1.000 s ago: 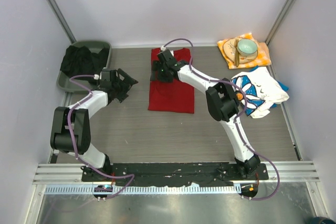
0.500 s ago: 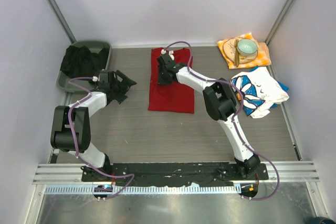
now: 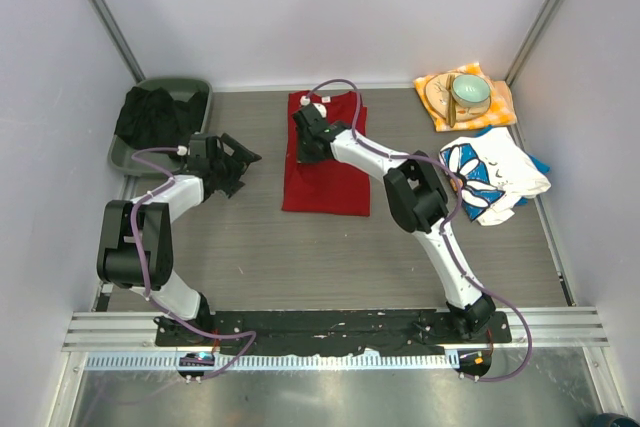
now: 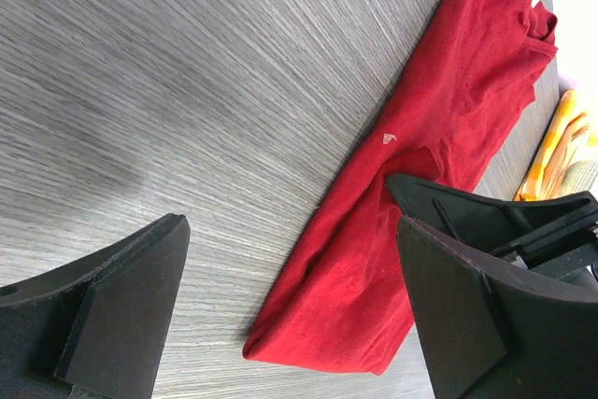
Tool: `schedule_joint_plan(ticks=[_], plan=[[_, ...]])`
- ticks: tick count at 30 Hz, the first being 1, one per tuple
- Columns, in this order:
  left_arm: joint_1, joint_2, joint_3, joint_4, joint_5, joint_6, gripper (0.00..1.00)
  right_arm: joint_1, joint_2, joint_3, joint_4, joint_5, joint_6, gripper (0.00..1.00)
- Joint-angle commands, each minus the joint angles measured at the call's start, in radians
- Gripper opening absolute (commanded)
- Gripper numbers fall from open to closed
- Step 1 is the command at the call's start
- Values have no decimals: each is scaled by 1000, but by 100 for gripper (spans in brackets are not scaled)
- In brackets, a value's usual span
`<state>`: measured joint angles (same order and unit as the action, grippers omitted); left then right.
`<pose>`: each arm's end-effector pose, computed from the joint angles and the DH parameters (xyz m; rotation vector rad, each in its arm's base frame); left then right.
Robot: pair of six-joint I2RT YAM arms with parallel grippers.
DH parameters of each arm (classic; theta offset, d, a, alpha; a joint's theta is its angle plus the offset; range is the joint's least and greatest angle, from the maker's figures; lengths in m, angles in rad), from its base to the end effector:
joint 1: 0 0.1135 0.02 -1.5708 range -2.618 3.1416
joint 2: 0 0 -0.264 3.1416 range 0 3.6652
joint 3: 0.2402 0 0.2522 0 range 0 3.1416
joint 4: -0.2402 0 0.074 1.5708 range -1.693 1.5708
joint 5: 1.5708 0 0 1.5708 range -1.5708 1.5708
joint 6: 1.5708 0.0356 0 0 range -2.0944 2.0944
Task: Fold and stack the t-shirts
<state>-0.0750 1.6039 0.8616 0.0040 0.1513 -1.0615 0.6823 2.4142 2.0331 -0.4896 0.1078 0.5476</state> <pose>0.3292 -0.0301 0.1825 -1.0734 2.1679 -0.7297 0.4195 0.3359 0.1700 -0.1181 2.4765 0.4129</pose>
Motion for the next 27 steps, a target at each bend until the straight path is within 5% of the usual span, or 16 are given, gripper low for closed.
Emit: schedule_joint_plan(ticks=[1, 23, 27], plan=[[7, -4, -6, 37, 19, -2, 98, 31, -93, 62, -3, 16, -20, 1], [7, -2, 10, 22, 13, 9, 98, 48, -50, 156, -27, 32, -35, 1], [7, 5, 10, 22, 11, 11, 100, 48, -26, 151, -26, 36, -32, 35]])
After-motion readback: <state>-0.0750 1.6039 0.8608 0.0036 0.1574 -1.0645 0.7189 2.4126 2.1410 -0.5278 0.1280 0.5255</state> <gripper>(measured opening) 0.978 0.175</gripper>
